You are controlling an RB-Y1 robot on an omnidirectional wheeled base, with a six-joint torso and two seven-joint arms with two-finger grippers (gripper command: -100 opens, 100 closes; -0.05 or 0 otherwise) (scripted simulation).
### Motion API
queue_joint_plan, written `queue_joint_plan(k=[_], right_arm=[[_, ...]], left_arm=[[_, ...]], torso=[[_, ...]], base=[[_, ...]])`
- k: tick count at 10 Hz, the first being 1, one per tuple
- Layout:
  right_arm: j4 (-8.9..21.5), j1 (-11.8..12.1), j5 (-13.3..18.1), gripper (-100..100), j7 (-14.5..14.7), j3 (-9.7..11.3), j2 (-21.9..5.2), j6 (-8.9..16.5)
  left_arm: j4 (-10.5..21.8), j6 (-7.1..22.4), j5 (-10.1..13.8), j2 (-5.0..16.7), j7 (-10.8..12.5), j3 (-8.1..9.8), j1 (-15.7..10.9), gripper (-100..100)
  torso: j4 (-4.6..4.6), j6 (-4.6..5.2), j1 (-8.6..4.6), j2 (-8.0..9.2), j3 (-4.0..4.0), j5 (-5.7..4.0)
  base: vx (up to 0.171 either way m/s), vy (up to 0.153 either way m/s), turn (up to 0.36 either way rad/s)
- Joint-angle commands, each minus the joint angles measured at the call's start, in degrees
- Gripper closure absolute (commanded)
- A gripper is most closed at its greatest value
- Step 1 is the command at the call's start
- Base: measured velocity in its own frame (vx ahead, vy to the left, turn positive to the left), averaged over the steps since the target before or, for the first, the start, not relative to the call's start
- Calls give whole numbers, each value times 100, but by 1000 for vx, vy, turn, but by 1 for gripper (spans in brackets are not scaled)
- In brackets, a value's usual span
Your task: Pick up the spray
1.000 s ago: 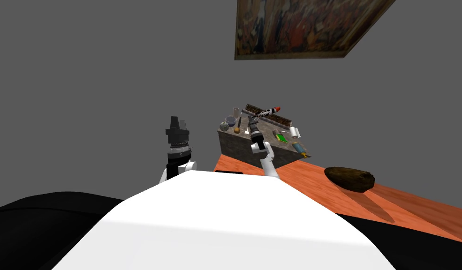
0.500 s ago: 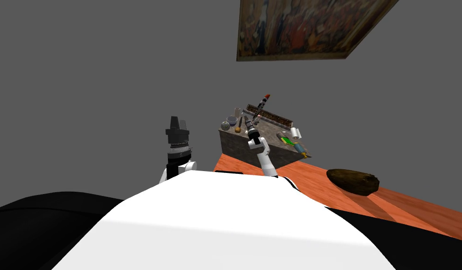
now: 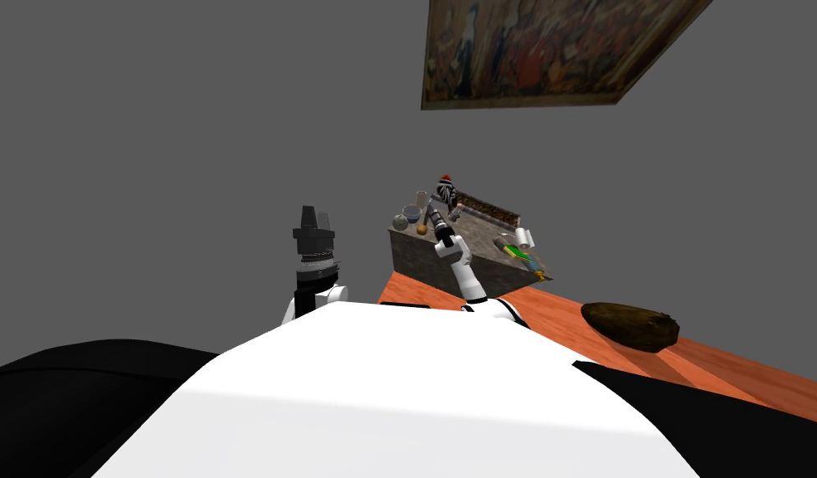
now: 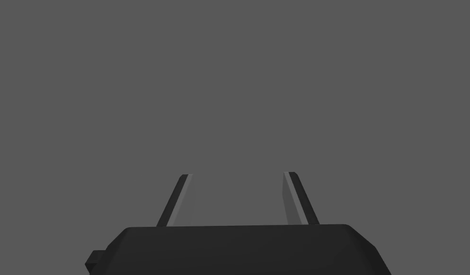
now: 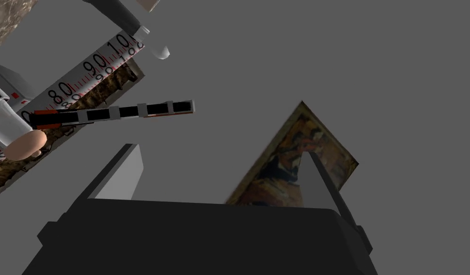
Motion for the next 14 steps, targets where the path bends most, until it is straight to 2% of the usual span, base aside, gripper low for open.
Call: queue_joint_plan(k=[1, 2, 3, 4, 5, 6, 7, 8, 9, 11, 12, 14], right_arm=[[286, -237, 86, -100, 30, 19, 15, 118], [325, -237, 86, -100, 30, 19, 15, 118], [565, -486, 234, -100, 67, 75, 10, 337], [702, -544, 234, -100, 67, 75, 10, 337], [875, -762, 380, -100, 98, 128, 5, 552], [1055, -845, 380, -100, 98, 128, 5, 552], [1217, -1062, 522, -100, 124, 178, 2, 762], [1416, -1138, 522, -100, 124, 178, 2, 762], [1608, -1346, 661, -100, 144, 226, 3, 965], [1864, -1422, 661, -100, 144, 226, 3, 965], [2051, -1681, 796, -100, 159, 271, 7, 1162], [2254, -1695, 796, -100, 159, 271, 7, 1162]], left_arm=[[0, 0, 0, 0, 0, 0, 0, 0], [0, 0, 0, 0, 0, 0, 0, 0], [0, 0, 0, 0, 0, 0, 0, 0], [0, 0, 0, 0, 0, 0, 0, 0], [0, 0, 0, 0, 0, 0, 0, 0], [0, 0, 0, 0, 0, 0, 0, 0], [0, 0, 0, 0, 0, 0, 0, 0], [0, 0, 0, 0, 0, 0, 0, 0], [0, 0, 0, 0, 0, 0, 0, 0], [0, 0, 0, 0, 0, 0, 1, 0], [0, 0, 0, 0, 0, 0, 1, 0], [0, 0, 0, 0, 0, 0, 1, 0]], torso=[[0, 0, 0, 0, 0, 0], [-1, 1, 0, -2, -1, 0], [-1, 2, -1, -2, -1, -1], [-1, 0, 0, -4, -2, 0], [-2, 1, 0, -4, -3, 0], [-2, 0, 1, -7, -4, 0], [-2, 2, 0, -7, -5, 0], [-2, 1, 2, -10, -6, 0], [-3, 2, 1, -10, -6, 0], [-4, 3, 1, -14, -8, 0], [-3, 3, -1, -9, -6, -1], [-4, 3, -1, -12, -7, -1]], base=[[-1, -3, 26], [0, 0, 0], [4, 1, 42], [6, -1, 24], [12, 0, 42], [14, 0, 26], [21, 3, 28], [21, 1, 25], [30, 2, 41], [23, 1, 5], [25, 5, 32], [22, -2, 7]])
